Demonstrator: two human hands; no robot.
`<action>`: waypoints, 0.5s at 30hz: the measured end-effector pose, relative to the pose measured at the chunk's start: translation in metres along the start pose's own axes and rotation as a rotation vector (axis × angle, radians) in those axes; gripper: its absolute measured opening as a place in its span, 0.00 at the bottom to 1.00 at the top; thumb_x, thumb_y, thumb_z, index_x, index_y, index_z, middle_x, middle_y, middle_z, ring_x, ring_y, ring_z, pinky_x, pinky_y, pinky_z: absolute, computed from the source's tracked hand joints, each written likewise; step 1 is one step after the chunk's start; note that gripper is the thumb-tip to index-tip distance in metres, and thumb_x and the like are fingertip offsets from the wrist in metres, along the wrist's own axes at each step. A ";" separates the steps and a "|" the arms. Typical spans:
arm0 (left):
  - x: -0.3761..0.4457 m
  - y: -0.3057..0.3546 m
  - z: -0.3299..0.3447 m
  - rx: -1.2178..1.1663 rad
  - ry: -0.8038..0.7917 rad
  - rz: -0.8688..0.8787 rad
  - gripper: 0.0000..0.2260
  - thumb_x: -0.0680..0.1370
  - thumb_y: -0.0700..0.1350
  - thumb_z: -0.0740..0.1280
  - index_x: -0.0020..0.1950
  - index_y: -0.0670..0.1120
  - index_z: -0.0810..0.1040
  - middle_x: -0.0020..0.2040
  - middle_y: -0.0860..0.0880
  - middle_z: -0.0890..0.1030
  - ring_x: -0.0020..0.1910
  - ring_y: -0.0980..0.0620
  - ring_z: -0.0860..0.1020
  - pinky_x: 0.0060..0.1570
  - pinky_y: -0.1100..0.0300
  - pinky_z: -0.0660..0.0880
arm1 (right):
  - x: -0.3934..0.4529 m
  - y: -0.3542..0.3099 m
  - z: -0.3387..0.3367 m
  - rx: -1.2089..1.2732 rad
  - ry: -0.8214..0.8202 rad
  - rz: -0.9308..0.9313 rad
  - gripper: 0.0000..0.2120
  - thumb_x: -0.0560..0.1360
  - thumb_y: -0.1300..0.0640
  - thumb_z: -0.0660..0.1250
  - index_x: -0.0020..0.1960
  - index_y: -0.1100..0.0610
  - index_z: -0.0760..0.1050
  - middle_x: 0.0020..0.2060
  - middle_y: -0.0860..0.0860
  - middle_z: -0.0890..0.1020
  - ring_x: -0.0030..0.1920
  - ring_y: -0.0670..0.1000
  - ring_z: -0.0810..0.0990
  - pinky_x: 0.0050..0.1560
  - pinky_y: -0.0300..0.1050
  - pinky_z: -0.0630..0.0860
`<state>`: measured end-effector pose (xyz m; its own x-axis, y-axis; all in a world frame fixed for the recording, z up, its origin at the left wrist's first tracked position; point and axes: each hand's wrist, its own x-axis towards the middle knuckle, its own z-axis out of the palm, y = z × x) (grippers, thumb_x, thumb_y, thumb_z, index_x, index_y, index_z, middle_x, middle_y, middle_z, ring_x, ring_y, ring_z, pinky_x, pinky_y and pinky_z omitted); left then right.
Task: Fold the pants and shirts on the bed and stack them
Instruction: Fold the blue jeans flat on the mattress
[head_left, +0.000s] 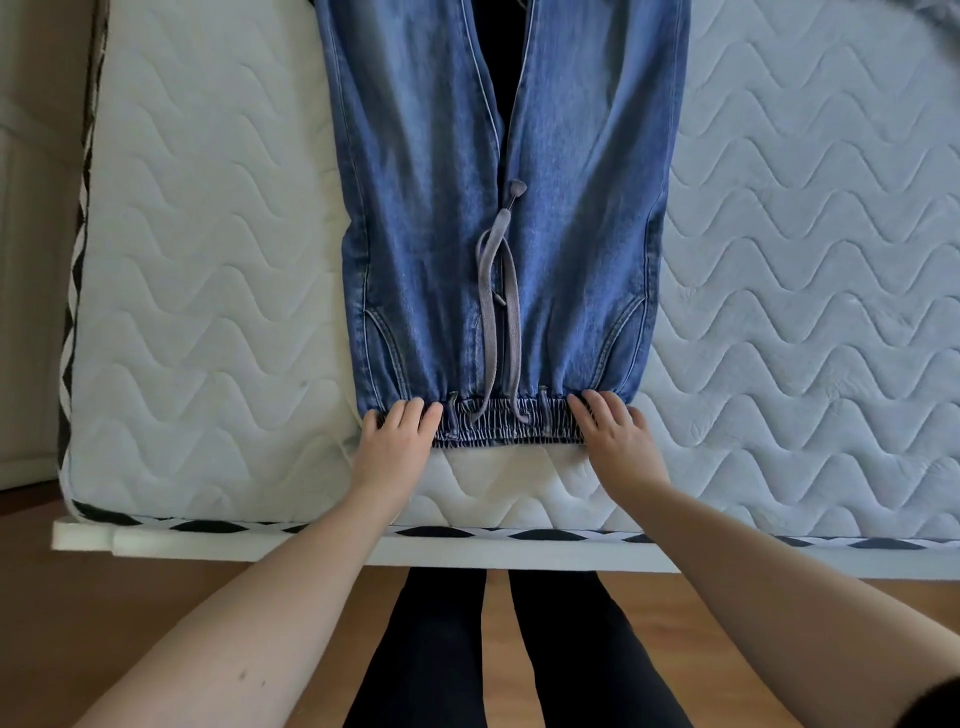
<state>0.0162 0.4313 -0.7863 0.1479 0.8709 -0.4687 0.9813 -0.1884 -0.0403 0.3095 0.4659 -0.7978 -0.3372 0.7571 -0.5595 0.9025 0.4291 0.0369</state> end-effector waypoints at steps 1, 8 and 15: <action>0.002 0.001 -0.002 -0.005 -0.018 -0.008 0.28 0.66 0.34 0.75 0.66 0.44 0.76 0.57 0.43 0.79 0.55 0.43 0.78 0.50 0.42 0.76 | 0.001 -0.003 -0.004 0.001 0.004 0.010 0.33 0.78 0.61 0.60 0.79 0.55 0.50 0.75 0.53 0.60 0.73 0.56 0.61 0.68 0.52 0.66; -0.001 -0.006 -0.018 -0.013 -0.007 -0.022 0.26 0.65 0.33 0.75 0.63 0.44 0.78 0.54 0.43 0.79 0.52 0.42 0.78 0.48 0.41 0.76 | 0.012 -0.009 -0.027 0.010 0.087 0.068 0.23 0.72 0.65 0.66 0.66 0.55 0.70 0.54 0.51 0.77 0.52 0.56 0.75 0.46 0.50 0.69; -0.030 -0.013 -0.078 -0.100 0.169 0.029 0.23 0.60 0.34 0.78 0.54 0.44 0.82 0.47 0.45 0.80 0.46 0.43 0.79 0.44 0.45 0.76 | -0.024 0.001 -0.067 0.119 0.341 0.044 0.19 0.60 0.67 0.77 0.49 0.56 0.82 0.40 0.51 0.81 0.40 0.58 0.79 0.40 0.52 0.74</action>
<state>0.0090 0.4425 -0.7030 0.1870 0.9311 -0.3132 0.9824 -0.1760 0.0632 0.3004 0.4807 -0.7285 -0.3495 0.9029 -0.2502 0.9361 0.3475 -0.0534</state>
